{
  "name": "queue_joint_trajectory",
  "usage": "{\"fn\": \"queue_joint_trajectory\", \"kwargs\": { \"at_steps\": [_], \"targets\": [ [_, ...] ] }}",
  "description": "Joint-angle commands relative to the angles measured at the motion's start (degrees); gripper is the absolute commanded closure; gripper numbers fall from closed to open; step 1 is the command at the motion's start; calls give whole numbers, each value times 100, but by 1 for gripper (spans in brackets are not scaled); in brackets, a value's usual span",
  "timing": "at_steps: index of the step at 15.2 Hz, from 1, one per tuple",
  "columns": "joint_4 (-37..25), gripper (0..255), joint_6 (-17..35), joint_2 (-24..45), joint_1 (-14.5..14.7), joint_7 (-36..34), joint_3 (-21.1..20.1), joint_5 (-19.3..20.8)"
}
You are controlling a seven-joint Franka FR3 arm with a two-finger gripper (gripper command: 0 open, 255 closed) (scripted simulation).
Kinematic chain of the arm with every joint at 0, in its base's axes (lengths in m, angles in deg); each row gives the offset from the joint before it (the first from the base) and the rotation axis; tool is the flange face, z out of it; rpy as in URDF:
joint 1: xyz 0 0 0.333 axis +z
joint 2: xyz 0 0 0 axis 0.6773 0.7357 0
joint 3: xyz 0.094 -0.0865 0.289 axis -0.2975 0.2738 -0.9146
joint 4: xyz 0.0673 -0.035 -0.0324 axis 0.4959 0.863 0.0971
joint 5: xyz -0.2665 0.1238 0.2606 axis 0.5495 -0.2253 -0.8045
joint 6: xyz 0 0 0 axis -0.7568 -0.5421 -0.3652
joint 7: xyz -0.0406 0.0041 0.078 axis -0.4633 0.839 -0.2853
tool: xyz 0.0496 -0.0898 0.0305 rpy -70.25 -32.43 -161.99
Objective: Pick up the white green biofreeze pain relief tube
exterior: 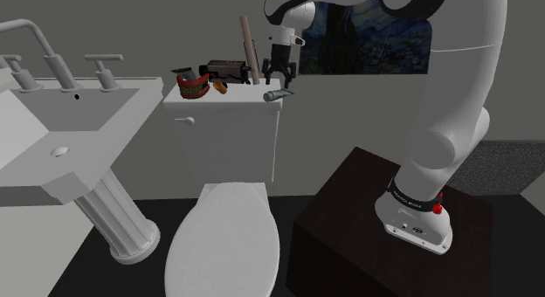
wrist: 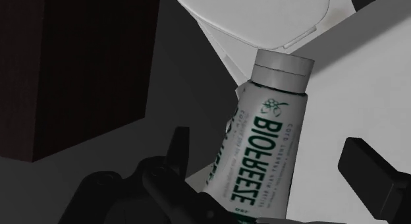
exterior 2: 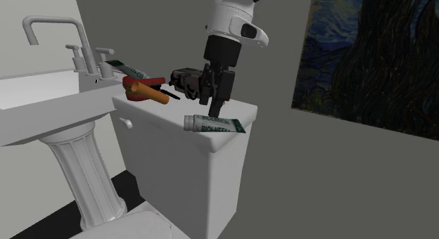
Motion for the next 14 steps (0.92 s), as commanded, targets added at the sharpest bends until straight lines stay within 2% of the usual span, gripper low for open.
{"fn": "queue_joint_trajectory", "kwargs": {
  "at_steps": [1,8,9,14],
  "targets": [
    [-1,0,109,101,-22,-30,23,-28],
    [214,0,466,253,-16,62,15,-63],
    [197,255,455,260,-17,60,16,-62],
    [201,255,463,262,-13,56,13,-63]
  ]
}}
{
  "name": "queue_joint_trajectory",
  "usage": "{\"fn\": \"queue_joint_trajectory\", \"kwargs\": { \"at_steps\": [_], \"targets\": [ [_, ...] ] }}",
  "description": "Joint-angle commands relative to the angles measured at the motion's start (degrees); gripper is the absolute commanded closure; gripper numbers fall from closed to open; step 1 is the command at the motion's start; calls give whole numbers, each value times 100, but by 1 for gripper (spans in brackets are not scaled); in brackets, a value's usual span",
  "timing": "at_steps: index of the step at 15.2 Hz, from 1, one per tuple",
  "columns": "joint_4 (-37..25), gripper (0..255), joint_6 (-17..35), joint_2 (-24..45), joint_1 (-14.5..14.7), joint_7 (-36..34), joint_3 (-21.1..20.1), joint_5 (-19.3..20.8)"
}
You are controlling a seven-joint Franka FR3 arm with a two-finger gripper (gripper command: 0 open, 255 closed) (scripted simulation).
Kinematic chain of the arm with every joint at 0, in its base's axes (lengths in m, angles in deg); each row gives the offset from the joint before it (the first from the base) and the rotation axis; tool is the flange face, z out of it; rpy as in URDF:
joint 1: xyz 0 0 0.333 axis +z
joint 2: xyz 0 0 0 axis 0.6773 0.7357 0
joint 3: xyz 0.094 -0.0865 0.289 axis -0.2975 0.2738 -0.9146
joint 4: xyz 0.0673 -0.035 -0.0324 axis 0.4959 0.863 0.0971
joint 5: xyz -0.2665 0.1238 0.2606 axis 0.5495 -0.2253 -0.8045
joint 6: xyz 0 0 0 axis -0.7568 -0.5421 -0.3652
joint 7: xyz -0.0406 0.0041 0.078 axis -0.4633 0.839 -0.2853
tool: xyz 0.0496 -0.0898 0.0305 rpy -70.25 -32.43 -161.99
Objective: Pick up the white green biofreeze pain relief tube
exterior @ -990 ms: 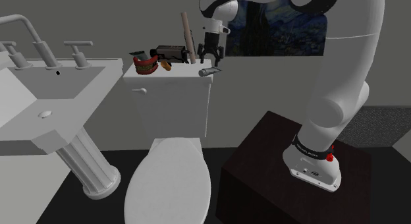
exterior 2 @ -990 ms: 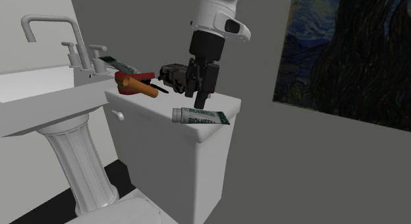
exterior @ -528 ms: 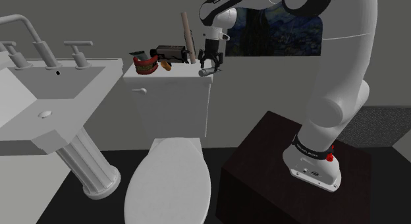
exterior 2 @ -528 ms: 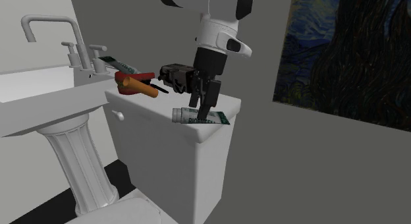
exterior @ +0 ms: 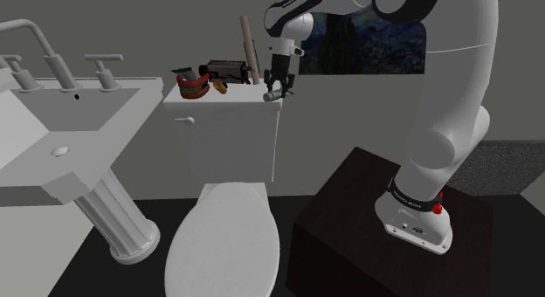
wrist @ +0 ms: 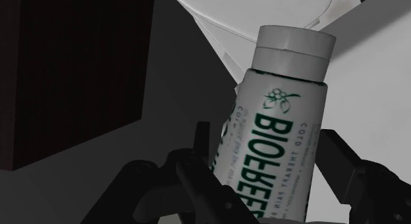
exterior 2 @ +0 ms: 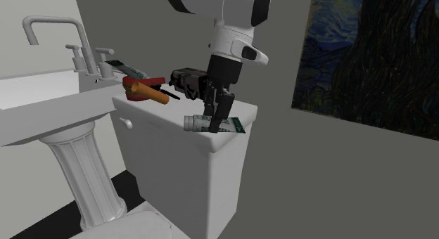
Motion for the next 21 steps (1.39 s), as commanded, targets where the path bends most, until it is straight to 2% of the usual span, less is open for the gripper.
{"fn": "queue_joint_trajectory", "kwargs": {
  "at_steps": [1,4,19,21],
  "targets": [
    [0,255,1,0,0,0,0,0],
    [12,255,4,-8,-2,5,1,-1],
    [-668,255,-984,-343,-24,-240,20,80],
    [-676,255,-994,-346,-24,-242,20,81]
  ]
}}
